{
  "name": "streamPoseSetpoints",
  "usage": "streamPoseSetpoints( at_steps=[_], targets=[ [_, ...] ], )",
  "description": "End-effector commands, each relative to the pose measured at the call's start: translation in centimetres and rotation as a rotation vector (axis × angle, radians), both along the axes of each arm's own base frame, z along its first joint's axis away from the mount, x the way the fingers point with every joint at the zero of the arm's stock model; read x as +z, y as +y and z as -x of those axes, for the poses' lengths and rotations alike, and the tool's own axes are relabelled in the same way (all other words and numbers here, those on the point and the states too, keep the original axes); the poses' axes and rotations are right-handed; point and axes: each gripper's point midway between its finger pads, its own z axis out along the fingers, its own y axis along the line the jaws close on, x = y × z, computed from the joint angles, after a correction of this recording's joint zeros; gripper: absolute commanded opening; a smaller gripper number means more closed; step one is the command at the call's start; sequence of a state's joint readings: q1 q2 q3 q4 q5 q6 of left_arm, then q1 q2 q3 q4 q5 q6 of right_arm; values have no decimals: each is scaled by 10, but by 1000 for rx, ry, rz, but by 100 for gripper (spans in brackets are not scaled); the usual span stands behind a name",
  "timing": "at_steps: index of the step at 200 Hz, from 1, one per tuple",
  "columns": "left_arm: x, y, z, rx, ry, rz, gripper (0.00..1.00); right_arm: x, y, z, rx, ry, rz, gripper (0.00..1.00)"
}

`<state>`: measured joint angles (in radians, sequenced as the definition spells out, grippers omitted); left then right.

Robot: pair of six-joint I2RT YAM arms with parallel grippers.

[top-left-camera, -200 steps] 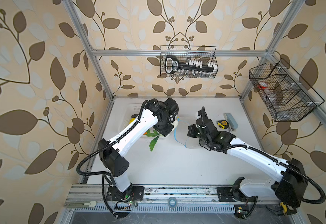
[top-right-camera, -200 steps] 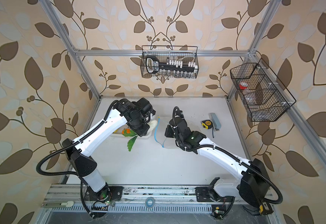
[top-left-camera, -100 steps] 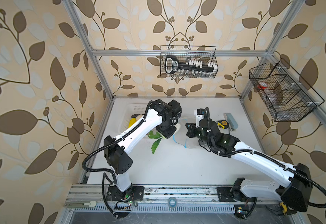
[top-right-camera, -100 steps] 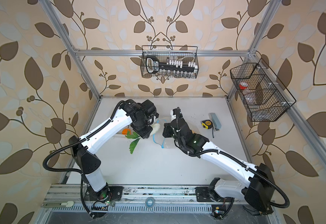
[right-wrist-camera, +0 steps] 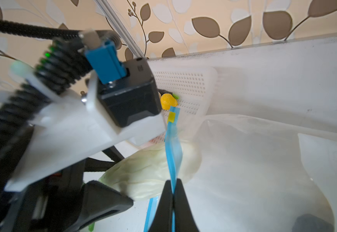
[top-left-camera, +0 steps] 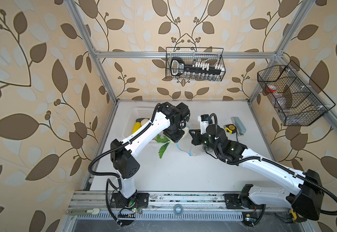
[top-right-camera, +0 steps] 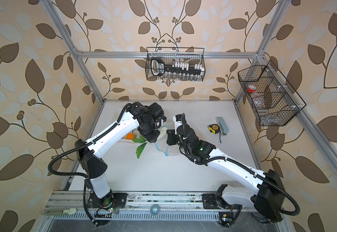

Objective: Place the food in the zip-top bag and seal the zipper
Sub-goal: 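Lift the cabbage and carry it with the left gripper toward the bag mouth, then push the cabbage into the bag with the left gripper while the right holds the zipper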

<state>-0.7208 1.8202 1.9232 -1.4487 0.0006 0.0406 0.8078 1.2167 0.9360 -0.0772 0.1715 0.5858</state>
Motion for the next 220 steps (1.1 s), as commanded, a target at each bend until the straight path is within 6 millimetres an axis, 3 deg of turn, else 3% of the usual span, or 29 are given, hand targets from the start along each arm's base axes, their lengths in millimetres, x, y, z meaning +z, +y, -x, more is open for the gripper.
streamPoseSetpoints(
  at_steps=[1,59,220],
  targets=[
    [4,1,6,-4,21,-12,29,2,5,3,28,-20,-7,0],
    [4,-9,2,-13,11,12,30,-8,10,4,44,-1,5,0],
    [-10,-32,-17,-28,13,39,33,-9,13,6,54,1,-2,0]
  ],
)
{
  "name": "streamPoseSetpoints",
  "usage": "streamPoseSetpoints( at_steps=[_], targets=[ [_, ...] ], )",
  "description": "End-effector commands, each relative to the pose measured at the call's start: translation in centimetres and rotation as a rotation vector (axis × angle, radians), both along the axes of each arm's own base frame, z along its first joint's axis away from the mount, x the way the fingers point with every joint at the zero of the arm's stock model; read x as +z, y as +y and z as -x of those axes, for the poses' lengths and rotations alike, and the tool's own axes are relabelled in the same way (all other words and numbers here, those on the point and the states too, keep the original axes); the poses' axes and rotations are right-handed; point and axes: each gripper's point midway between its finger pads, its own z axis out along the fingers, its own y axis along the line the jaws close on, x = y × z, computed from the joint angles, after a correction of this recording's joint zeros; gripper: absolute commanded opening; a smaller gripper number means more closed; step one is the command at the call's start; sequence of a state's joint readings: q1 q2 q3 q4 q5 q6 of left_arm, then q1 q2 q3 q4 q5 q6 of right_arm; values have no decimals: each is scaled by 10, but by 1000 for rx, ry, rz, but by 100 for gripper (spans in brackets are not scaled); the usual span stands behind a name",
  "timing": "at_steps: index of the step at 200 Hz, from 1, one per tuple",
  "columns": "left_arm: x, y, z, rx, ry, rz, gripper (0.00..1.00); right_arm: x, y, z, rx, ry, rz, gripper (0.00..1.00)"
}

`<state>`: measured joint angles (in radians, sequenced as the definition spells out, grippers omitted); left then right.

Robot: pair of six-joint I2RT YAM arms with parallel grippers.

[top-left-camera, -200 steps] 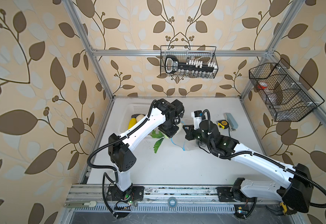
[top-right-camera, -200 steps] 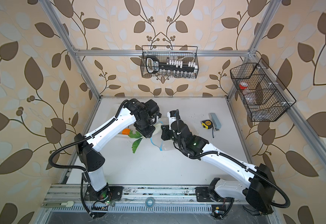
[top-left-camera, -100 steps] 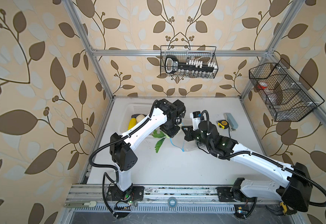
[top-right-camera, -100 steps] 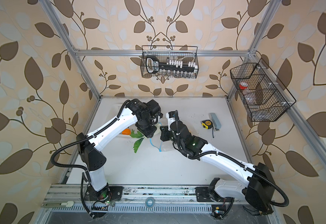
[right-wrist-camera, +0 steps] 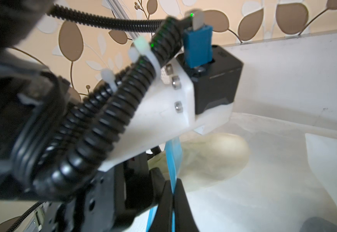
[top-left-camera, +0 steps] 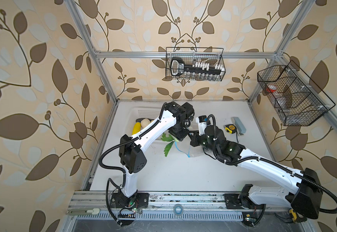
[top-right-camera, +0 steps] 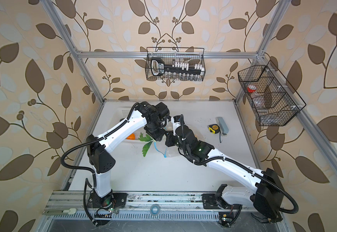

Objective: Place the food in the zip-top bag and seal the zipper
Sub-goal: 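Push the cabbage into the bag with the left gripper while the right holds the zipper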

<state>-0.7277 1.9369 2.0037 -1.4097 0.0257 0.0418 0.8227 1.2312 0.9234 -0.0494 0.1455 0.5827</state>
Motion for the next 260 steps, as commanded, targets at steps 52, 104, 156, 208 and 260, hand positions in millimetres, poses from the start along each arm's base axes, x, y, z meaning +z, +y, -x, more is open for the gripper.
streamPoseSetpoints(
  at_steps=[52,104,156,208,260],
  targets=[
    [10,-11,-2,-22,-6,32,34,-2,3,1,12,-5,0,0],
    [2,-13,0,-33,6,6,37,-3,3,2,12,0,-1,0],
    [0,-14,1,-36,6,-3,41,1,3,1,6,-4,-9,0],
    [-4,-15,6,-43,32,-2,47,0,3,1,5,2,-7,0],
    [-5,-16,11,-52,48,-3,53,1,3,1,7,2,-10,0]
  ],
)
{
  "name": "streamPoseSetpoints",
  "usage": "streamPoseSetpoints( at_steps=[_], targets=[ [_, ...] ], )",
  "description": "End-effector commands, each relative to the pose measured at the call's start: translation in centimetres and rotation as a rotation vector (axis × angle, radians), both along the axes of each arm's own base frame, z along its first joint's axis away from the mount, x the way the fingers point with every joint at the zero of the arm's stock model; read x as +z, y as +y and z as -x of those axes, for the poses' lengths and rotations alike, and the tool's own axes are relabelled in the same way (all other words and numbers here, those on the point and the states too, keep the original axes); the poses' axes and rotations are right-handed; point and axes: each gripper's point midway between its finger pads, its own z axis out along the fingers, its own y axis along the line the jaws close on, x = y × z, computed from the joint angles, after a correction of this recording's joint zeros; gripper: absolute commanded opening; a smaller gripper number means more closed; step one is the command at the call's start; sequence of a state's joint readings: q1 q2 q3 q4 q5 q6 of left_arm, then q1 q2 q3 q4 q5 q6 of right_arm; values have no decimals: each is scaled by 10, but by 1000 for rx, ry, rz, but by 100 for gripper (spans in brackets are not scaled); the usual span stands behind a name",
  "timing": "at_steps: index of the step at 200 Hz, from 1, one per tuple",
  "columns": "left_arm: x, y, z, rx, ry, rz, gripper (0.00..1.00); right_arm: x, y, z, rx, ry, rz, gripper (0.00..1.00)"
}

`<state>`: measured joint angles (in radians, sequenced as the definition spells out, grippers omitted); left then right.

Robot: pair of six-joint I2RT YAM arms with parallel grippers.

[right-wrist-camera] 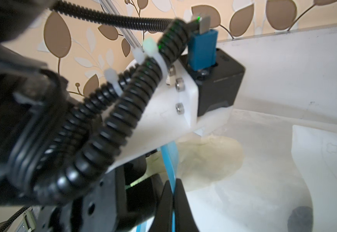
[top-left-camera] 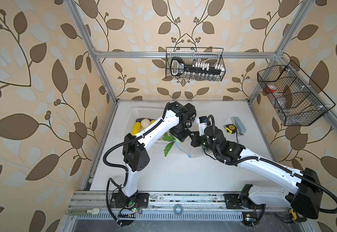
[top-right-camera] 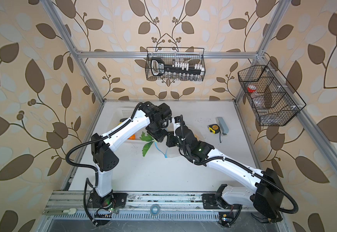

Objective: Place the food in the zip-top bag and seal the zipper
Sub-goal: 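Push the cabbage into the bag with the left gripper while the right holds the zipper, then grasp the blue zipper edge near the yellow slider with the left gripper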

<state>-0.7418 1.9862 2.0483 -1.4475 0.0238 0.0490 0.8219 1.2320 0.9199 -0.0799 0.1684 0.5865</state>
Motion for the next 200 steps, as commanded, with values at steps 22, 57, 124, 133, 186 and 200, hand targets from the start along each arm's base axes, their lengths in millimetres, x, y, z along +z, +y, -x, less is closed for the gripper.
streamPoseSetpoints(
  at_steps=[22,57,124,133,186,200],
  targets=[
    [3,-10,10,-31,26,26,53,10,9,2,31,-15,-39,0],
    [6,-10,11,-28,21,33,53,10,8,2,30,-17,-39,0],
    [7,0,13,-26,3,9,51,15,4,0,17,-22,-41,0],
    [6,3,14,-27,-4,4,51,14,3,0,14,-21,-40,0],
    [14,12,16,31,-61,131,51,17,-9,-4,-11,-24,-39,0],
    [20,11,15,60,-78,198,51,17,-10,-4,-12,-23,-40,0]
  ],
)
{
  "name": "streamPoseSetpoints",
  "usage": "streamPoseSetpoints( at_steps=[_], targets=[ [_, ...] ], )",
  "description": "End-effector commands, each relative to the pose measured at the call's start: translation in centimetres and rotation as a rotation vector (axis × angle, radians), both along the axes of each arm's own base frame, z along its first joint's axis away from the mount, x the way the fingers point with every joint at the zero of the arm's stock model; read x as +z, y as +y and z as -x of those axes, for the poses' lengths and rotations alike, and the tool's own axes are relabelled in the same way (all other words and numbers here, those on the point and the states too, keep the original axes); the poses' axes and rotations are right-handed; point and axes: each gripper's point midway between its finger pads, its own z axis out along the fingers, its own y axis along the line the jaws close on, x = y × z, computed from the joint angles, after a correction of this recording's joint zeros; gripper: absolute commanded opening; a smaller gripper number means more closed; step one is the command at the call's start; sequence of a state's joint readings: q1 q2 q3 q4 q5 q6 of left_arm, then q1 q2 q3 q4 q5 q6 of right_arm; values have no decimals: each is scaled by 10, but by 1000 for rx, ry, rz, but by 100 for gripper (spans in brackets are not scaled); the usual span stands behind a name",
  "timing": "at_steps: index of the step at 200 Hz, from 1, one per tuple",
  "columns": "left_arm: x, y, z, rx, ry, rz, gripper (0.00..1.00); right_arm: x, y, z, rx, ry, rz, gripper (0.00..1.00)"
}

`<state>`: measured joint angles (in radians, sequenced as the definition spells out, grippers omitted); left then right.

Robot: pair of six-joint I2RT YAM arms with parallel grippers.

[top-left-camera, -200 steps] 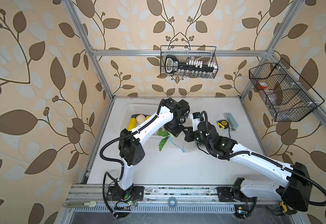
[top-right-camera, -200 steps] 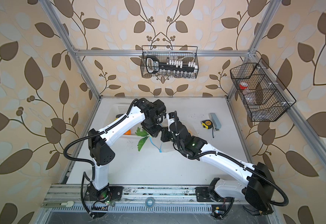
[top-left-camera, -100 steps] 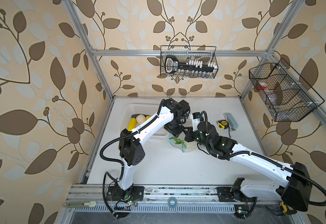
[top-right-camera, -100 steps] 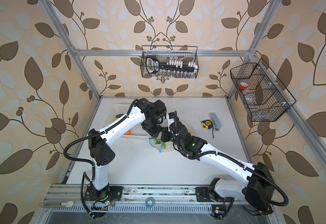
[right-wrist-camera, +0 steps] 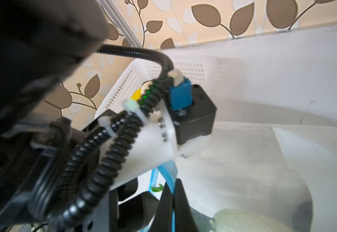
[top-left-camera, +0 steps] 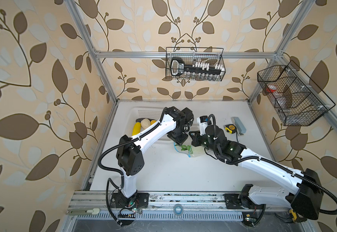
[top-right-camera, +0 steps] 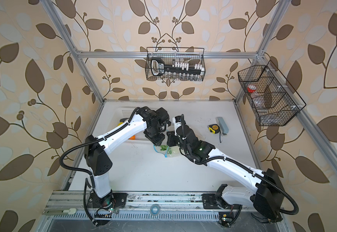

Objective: Place the food in the zip-top bag and seal the zipper
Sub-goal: 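Grasp the blue zipper edge near the yellow slider with the left gripper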

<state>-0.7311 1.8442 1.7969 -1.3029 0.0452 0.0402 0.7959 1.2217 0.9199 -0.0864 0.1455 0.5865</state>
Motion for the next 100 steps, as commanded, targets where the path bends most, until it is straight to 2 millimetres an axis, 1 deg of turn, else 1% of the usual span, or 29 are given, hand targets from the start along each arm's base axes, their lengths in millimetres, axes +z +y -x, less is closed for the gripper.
streamPoseSetpoints(
  at_steps=[1,26,44,65,81,100],
  targets=[
    [33,-3,0,45,-69,164,51,16,-4,-1,-6,-29,-32,0],
    [44,-2,-1,96,-87,298,51,16,-7,-2,-15,-28,-30,0],
    [48,5,-1,135,-96,372,51,18,-11,-2,-19,-31,-33,0],
    [46,8,4,155,-73,446,51,22,-13,-3,-25,-37,-41,0],
    [43,3,6,157,-60,489,51,24,-14,-4,-26,-41,-47,0],
    [39,-3,3,167,-53,522,50,26,-12,-4,-21,-40,-52,0]
  ],
)
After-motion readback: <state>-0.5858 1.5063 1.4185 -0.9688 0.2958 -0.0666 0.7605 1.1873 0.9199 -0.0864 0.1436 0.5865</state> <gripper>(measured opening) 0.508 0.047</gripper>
